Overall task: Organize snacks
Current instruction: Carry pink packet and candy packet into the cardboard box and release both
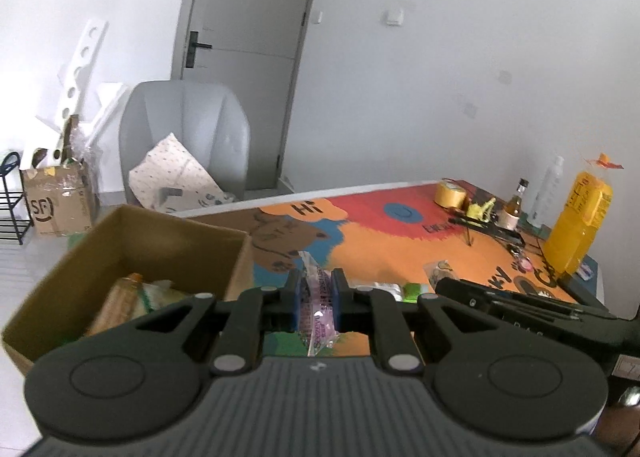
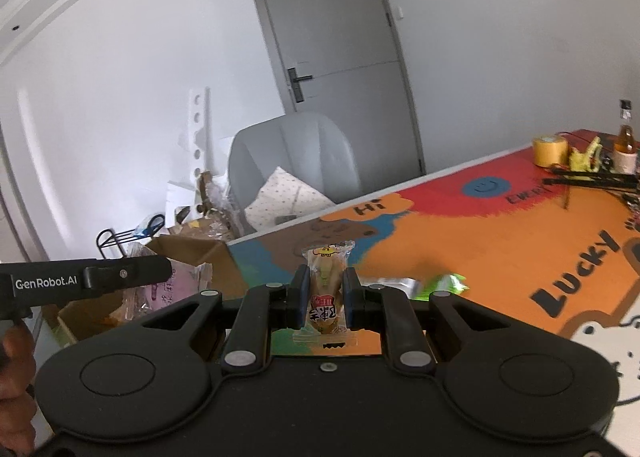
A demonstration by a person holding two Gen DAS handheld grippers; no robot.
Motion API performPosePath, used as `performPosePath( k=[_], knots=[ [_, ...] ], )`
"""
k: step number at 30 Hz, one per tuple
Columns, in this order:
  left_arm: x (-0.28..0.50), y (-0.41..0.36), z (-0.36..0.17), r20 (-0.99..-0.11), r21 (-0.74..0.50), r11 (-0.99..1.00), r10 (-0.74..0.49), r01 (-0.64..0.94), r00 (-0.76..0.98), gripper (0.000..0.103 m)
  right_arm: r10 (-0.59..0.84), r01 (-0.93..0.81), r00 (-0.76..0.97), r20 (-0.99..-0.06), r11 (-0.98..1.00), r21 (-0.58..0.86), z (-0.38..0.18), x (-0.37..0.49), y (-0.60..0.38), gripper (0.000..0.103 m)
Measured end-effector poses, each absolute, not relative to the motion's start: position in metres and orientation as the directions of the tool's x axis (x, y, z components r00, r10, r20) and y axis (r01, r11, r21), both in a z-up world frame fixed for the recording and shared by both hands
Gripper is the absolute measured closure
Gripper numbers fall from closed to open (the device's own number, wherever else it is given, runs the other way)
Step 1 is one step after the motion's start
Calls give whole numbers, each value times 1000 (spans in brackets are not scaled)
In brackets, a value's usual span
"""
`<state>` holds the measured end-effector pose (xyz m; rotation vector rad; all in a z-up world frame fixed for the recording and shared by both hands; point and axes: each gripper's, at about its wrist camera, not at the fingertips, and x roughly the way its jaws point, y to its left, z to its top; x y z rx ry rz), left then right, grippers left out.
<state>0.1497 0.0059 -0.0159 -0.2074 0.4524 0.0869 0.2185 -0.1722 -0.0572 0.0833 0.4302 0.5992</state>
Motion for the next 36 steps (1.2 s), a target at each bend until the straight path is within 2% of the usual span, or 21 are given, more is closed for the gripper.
performPosePath(
  k=[12, 19, 26, 33, 35, 36],
  knots=[
    [134, 46, -3, -410, -175, 964, 112, -198, 905, 90, 618, -599, 702, -354, 781, 177, -46, 213, -126, 87],
    [131, 66, 0, -386, -175, 961, 135, -216, 913, 102, 640, -632, 685, -348, 760, 154, -42, 212, -102, 87],
    [133, 82, -7, -412, -196, 951, 143, -240, 900, 103, 661, -657, 660, -358, 738, 150, -41, 209, -83, 87],
    [131, 93, -15, -458, -200, 941, 157, -274, 875, 98, 675, -677, 638, -371, 721, 147, -41, 207, -68, 87],
    [131, 97, -17, -475, -202, 936, 163, -287, 865, 92, 679, -682, 631, -375, 716, 149, -40, 206, -63, 87],
    [130, 99, -19, -482, -203, 933, 168, -296, 860, 84, 681, -685, 628, -377, 713, 148, -40, 206, -61, 87]
  ],
)
